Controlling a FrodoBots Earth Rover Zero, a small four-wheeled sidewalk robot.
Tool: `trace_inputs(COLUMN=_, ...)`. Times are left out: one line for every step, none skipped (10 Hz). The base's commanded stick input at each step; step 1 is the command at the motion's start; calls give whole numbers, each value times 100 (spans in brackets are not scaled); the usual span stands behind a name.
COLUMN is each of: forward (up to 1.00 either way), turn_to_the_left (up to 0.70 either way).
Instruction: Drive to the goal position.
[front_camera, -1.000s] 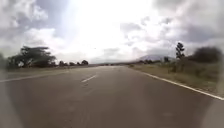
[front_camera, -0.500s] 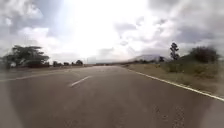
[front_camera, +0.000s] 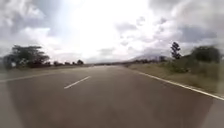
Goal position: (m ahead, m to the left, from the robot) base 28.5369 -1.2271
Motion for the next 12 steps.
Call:
trace_inputs(forward=100, turn_to_the_left=0)
trace_inputs(forward=100, turn_to_the_left=0)
trace_inputs(forward=100, turn_to_the_left=0)
trace_inputs(forward=100, turn_to_the_left=0)
trace_inputs(forward=100, turn_to_the_left=0)
trace_inputs(forward=100, turn_to_the_left=0)
trace_inputs(forward=100, turn_to_the_left=0)
trace_inputs(forward=100, turn_to_the_left=0)
trace_inputs(forward=100, turn_to_the_left=0)
trace_inputs(forward=100, turn_to_the_left=0)
trace_inputs(forward=100, turn_to_the_left=0)
trace_inputs(forward=100, turn_to_the_left=0)
